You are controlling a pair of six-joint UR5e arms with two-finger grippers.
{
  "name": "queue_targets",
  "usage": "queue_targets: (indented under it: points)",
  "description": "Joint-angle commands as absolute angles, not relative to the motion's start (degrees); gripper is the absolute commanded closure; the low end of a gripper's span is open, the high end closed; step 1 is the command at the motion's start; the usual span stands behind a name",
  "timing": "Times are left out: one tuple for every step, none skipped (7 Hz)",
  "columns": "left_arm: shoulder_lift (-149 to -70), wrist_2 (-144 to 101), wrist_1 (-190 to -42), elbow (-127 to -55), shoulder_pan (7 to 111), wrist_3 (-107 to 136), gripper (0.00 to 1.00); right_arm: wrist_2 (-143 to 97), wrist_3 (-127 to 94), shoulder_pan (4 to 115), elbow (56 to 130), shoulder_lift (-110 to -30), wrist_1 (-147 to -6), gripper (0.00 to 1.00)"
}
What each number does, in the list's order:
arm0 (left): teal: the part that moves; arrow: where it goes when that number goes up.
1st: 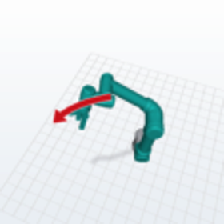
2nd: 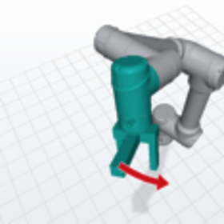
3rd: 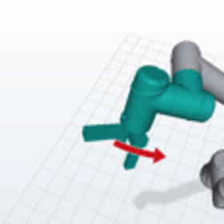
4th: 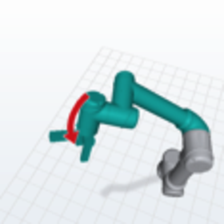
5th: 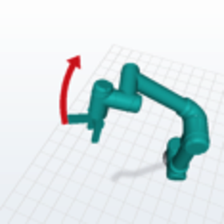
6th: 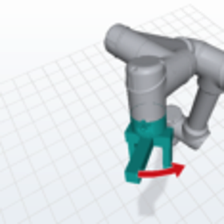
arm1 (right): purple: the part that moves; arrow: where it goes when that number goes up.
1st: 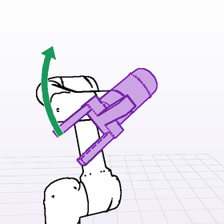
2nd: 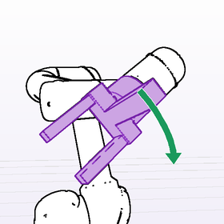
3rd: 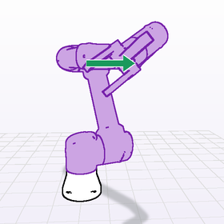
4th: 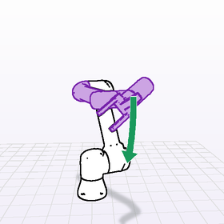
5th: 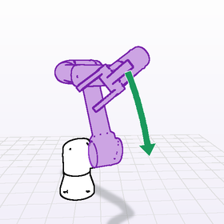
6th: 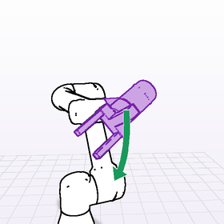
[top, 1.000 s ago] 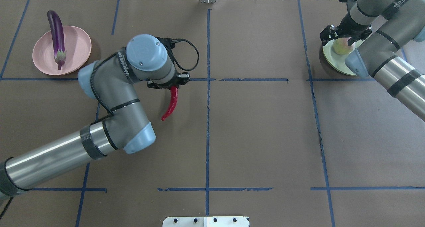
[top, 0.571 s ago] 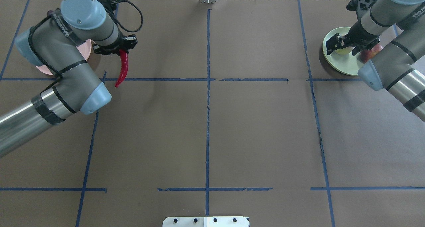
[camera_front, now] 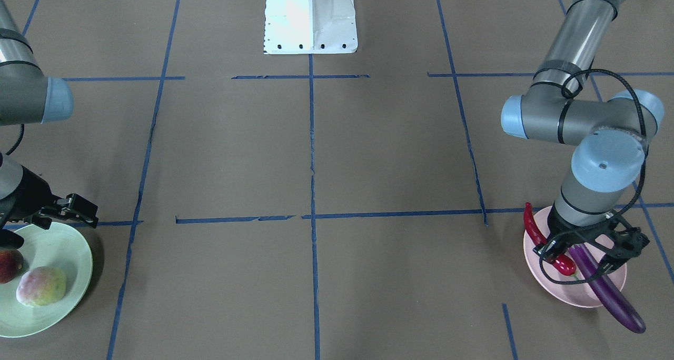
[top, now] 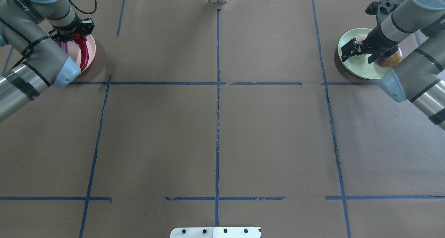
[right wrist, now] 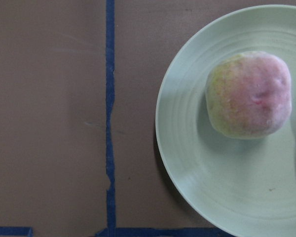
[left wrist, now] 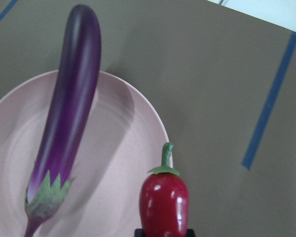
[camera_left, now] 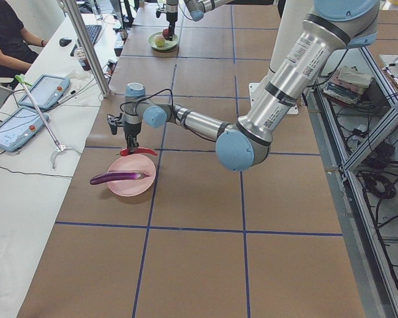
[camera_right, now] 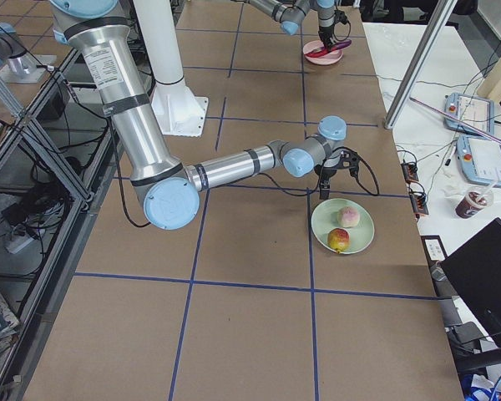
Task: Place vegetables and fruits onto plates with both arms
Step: 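Lower the chili onto the pink plate while the right gripper releases the peach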
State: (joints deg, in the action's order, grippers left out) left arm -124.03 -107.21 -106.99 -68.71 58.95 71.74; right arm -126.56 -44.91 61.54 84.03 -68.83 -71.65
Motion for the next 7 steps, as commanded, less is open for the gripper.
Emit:
queue_targets:
  points:
    - [-124.28, -107.31, -113.00, -62.94, 59.68, 71.37, 0.76, -126.56, -45.53, 61.26, 84.73, -69.08, -71.63, 0.00]
    - [-124.36, -107.31, -113.38, -63.02, 59.59, 69.37, 0.01, -126.48, -45.53, 61.17, 85.60, -69.08, -71.63, 0.00]
    - [-124.37, -107.31, -114.25, -63.19, 59.68, 67.26, 0.00, -126.56, -45.61, 61.26, 87.95, -70.13, -71.98, 0.00]
    - [-124.37, -108.97, -114.52, -63.63, 60.63, 65.50, 0.00, -126.04, -45.53, 61.35, 92.76, -73.88, -72.16, 0.00]
    - [-123.67, -114.38, -114.17, -66.33, 61.17, 61.22, 0.00, -123.16, -45.44, 61.35, 98.38, -79.40, -71.98, 0.00]
    - [-118.79, -116.70, -114.08, -72.62, 63.17, 54.47, 0.00, -123.05, -45.09, 62.91, 102.18, -83.46, -72.33, 0.00]
    - [-110.21, -120.37, -113.82, -81.82, 63.89, 45.70, 0.00, -123.39, -44.48, 65.89, 105.52, -88.11, -72.42, 0.00]
